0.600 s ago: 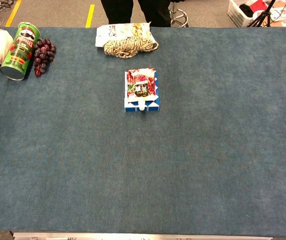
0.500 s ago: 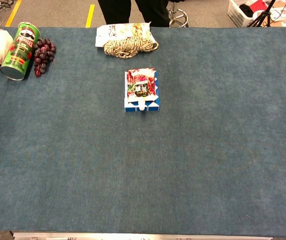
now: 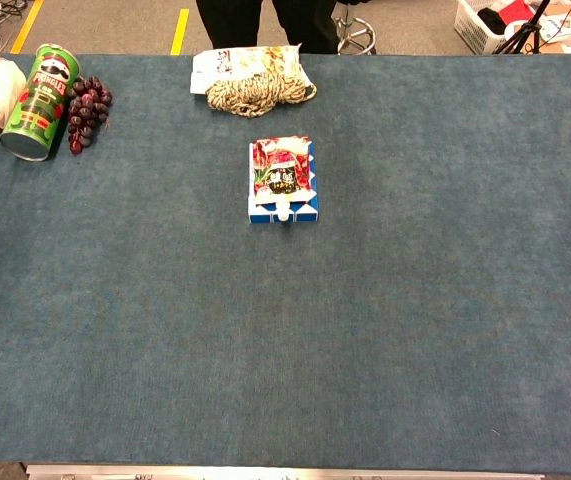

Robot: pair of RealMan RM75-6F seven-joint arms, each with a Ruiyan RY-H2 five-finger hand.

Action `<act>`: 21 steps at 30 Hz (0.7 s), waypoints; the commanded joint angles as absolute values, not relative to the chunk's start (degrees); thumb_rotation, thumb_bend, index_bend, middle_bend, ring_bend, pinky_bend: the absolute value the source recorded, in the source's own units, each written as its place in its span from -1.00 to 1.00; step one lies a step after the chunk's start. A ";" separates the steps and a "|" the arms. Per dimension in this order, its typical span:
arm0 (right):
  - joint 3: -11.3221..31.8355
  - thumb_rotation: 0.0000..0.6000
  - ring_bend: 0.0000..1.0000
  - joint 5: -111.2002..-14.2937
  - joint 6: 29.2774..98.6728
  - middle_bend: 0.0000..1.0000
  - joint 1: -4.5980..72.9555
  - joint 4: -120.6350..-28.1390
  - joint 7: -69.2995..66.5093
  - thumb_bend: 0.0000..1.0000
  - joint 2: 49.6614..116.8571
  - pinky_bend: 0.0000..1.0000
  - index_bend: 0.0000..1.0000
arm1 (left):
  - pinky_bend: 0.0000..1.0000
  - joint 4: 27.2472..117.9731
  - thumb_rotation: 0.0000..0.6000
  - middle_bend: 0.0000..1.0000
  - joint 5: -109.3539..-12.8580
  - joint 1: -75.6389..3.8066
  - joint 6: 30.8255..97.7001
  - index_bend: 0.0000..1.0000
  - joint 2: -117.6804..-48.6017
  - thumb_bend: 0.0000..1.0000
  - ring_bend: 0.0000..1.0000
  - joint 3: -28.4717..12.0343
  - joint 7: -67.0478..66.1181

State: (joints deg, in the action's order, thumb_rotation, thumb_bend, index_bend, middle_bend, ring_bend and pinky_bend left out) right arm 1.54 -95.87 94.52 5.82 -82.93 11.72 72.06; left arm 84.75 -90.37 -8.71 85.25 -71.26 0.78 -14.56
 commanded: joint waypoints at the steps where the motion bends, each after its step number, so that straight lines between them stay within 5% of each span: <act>1: 1.64 1.00 -0.61 -96.03 94.57 -0.69 5.75 -83.02 12.00 -0.12 71.98 0.04 -0.50 | -0.14 84.40 1.00 -1.00 -90.70 -8.62 85.66 -0.82 -71.50 0.23 -0.93 0.63 -14.70; 5: 1.84 1.00 -0.61 -96.24 94.60 -0.69 5.66 -82.87 12.81 -0.09 72.18 0.05 -0.50 | -0.10 83.72 1.00 -1.00 -91.21 -8.42 86.54 -0.82 -72.01 0.23 -0.93 0.36 -14.87; 7: 1.95 1.00 -0.61 -96.40 94.69 -0.69 5.63 -82.59 13.44 -0.06 72.45 0.09 -0.50 | 0.08 82.88 1.00 -1.00 -91.86 -8.32 87.53 -0.82 -72.58 0.23 -0.92 0.11 -15.05; 11: 2.23 1.00 -0.61 -96.68 95.20 -0.72 5.49 -82.05 13.97 -0.01 73.17 0.36 -0.50 | 0.45 81.30 1.00 -1.00 -93.07 -8.09 89.35 -0.82 -73.67 0.23 -0.90 -0.25 -14.78; 16: 2.59 1.00 -0.61 -97.11 95.88 -0.94 5.43 -81.46 13.28 0.04 73.62 0.67 -0.53 | 0.62 80.16 1.00 -1.00 -93.82 -7.93 90.49 -0.81 -74.44 0.23 -0.84 -0.52 -14.19; 21: 2.51 1.00 -0.61 -96.06 94.57 -1.00 5.23 -82.48 14.25 0.49 73.19 0.83 -0.96 | 0.69 79.97 1.00 -1.00 -93.80 -7.85 90.20 -0.80 -74.68 0.52 -0.80 -0.42 -14.54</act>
State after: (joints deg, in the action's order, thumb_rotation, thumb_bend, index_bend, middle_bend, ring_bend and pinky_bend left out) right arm 2.54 -96.29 94.82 5.27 -82.27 14.08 73.32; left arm 79.98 -93.82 -7.86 90.24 -74.64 -0.43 -14.48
